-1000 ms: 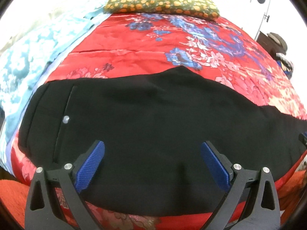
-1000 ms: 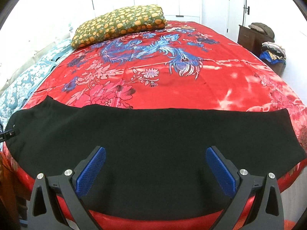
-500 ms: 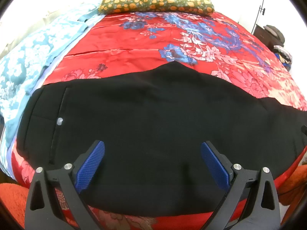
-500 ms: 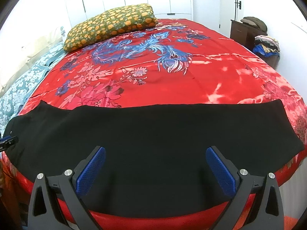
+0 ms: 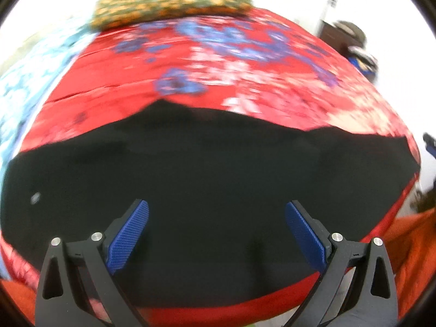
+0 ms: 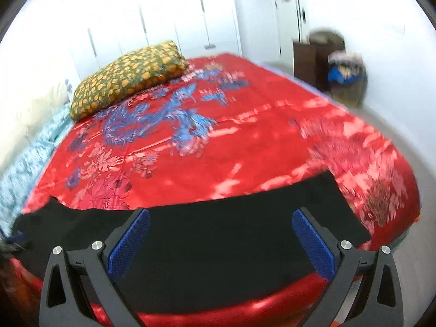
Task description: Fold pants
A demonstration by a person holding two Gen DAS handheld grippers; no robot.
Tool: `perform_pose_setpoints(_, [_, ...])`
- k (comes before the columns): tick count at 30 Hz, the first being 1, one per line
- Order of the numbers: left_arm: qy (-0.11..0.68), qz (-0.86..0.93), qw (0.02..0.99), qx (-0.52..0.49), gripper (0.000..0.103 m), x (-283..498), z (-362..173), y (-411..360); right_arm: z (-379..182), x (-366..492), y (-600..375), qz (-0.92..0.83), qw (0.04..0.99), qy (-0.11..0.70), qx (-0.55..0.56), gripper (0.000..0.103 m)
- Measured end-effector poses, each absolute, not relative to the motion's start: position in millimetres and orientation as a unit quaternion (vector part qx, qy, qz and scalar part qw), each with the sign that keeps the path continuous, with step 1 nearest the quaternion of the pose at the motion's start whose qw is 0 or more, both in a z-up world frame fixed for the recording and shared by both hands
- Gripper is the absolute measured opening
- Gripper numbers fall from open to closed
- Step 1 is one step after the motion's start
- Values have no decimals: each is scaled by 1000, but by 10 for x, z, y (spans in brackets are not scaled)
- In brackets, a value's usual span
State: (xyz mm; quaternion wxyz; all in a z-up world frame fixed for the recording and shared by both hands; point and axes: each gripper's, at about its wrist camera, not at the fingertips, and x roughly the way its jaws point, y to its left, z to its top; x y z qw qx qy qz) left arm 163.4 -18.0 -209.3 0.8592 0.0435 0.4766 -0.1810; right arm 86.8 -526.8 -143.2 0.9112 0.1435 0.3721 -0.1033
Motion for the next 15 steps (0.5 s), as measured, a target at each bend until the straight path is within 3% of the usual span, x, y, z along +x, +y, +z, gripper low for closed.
perform_pose_setpoints(4, [481, -201, 850, 78, 101, 1721, -2247, -624, -1634, 962, -5809, -51, 866, 447, 219, 101])
perform_pose_setpoints(9, [494, -186, 839, 131, 103, 1828, -2574, -916, -1885, 1205, -6155, -52, 841, 520, 138, 98])
perform_pose_setpoints(15, [504, -173, 839, 112, 102, 1863, -2536, -869, -1789, 1046, -6884, -41, 860, 487, 145, 96])
